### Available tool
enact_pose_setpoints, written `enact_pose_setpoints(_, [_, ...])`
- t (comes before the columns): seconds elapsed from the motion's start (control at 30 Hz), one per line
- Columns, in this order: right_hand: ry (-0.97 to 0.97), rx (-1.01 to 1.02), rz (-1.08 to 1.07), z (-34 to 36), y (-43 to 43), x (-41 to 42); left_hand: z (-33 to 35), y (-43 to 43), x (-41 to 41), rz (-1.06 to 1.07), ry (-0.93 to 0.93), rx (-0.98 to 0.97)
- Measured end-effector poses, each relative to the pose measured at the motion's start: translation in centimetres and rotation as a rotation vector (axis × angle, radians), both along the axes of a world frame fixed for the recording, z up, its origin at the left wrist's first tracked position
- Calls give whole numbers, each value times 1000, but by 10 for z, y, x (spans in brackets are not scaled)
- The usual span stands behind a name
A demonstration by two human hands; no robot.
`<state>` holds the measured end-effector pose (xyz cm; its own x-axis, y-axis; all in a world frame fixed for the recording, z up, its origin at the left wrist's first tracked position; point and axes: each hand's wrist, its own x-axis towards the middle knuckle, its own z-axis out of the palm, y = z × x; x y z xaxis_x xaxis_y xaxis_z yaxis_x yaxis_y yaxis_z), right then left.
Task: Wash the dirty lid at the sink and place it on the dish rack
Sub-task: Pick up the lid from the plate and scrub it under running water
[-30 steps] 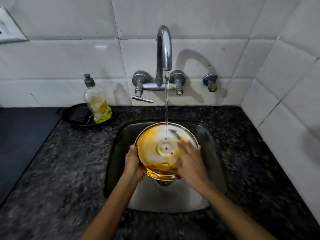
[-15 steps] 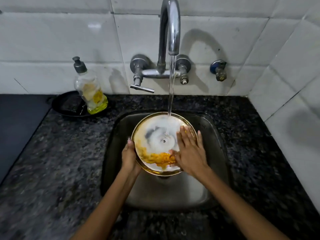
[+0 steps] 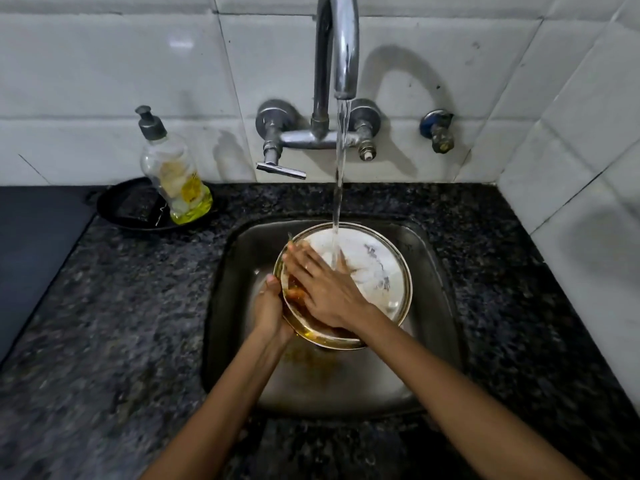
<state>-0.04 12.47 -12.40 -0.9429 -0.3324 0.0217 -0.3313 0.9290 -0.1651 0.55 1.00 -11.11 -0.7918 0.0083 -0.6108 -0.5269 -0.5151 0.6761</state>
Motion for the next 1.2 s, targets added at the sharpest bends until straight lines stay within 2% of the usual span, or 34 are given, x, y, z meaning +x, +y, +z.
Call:
enact_pose_setpoints(0.07, [12, -34, 36, -1, 12, -1, 3, 0, -1, -27, 10, -16])
enact_pose_setpoints(0.2, [46, 63, -301, -7, 54, 6, 0, -11, -1, -2, 44, -51])
enact_pose_setpoints(0.27, [13, 74, -329, -14, 51, 28, -6, -17, 0, 25, 29, -38])
enact_pose_setpoints(0.37, [4, 75, -250, -19, 29, 65, -4, -16, 0, 86, -35, 39])
enact_pose_setpoints(0.43, [-34, 70, -119, -11, 12, 69, 0, -9, 3, 86, -75, 114])
enact_pose_setpoints(0.53, [-169, 59, 14, 0, -3, 42, 0, 0, 7, 29, -90, 132])
enact_pose_setpoints(0.6, [-102, 72, 48, 4, 4, 12, -1, 3, 8, 8, -84, 167])
enact_pose_setpoints(0.67, [-38, 117, -6, 5, 21, -12, 0, 0, 6, 5, -91, 134])
enact_pose_setpoints(0.8, [50, 142, -277, 2, 48, -13, 2, -13, -2, 21, -46, 90])
enact_pose_setpoints(0.9, [-65, 79, -410, -4, 32, 22, -2, -17, -7, 95, -36, 68])
enact_pose_setpoints(0.97, [-219, 29, -355, -3, 5, 43, -8, -16, -8, 97, -84, 87])
enact_pose_setpoints(1.03, [-270, -54, -247, -3, -20, 48, -14, -10, -5, 76, -103, 123])
enact_pose_setpoints(1.1, [-173, -55, -144, -5, -28, 33, -11, -2, 1, 58, -85, 117])
enact_pose_setpoints(1.2, [-19, -17, -135, -7, -3, -1, 0, -1, 6, 18, -38, 91])
